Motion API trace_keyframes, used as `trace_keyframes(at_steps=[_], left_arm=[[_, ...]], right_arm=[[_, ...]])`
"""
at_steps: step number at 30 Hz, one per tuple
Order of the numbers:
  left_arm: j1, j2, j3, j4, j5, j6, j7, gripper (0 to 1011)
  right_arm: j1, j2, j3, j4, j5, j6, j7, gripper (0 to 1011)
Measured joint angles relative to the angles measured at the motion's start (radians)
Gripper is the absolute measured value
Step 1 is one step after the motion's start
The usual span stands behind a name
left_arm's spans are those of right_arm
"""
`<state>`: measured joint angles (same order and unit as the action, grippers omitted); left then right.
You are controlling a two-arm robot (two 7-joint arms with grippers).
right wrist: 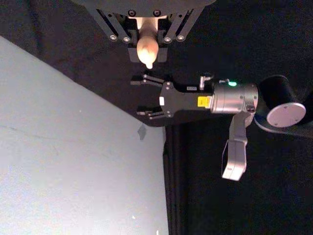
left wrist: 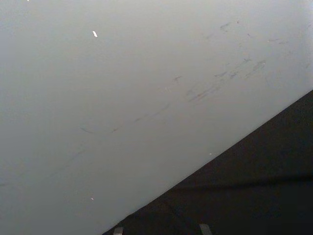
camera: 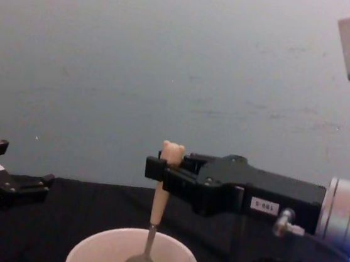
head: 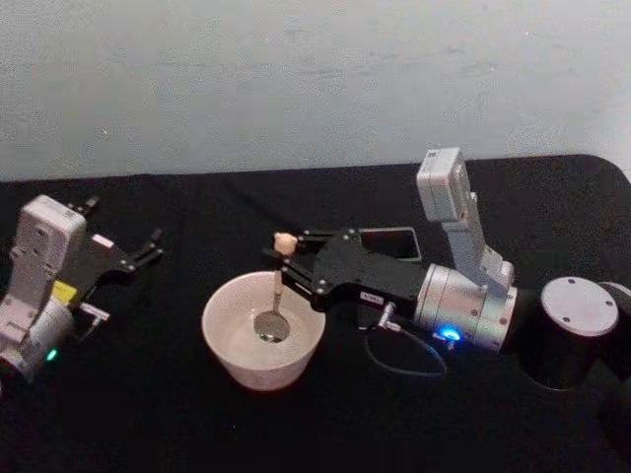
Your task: Pick up the stirring spoon with one hand, stir inside the cup, then place it back in its original position.
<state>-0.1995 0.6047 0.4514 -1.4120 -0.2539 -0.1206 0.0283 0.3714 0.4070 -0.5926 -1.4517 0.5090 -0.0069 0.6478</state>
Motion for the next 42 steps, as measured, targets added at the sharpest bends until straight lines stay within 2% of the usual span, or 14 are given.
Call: trace_keyframes(at_steps=[10, 21, 31, 42], left_arm=[[0.0, 0.0, 0.0, 0.0, 0.0, 0.0, 0.0, 1001], [0.0, 0.0, 0.0, 0.0, 0.0, 0.0, 0.0, 1001], [0.0, 0.0, 0.0, 0.0, 0.0, 0.0, 0.0, 1001], [0.0, 0.0, 0.0, 0.0, 0.0, 0.0, 0.0, 1002]], right_arm=[[0.01, -0.005, 0.004, -0.009, 0.013, 0.0, -0.01, 213], [0.015, -0.011, 0.024, -0.02, 0.04, -0.002, -0.031, 213], [0.014, -0.005, 0.059, -0.038, 0.067, -0.006, -0.057, 213], [-0.013, 0.026, 0.12, -0.089, 0.126, 0.003, -0.089, 213]])
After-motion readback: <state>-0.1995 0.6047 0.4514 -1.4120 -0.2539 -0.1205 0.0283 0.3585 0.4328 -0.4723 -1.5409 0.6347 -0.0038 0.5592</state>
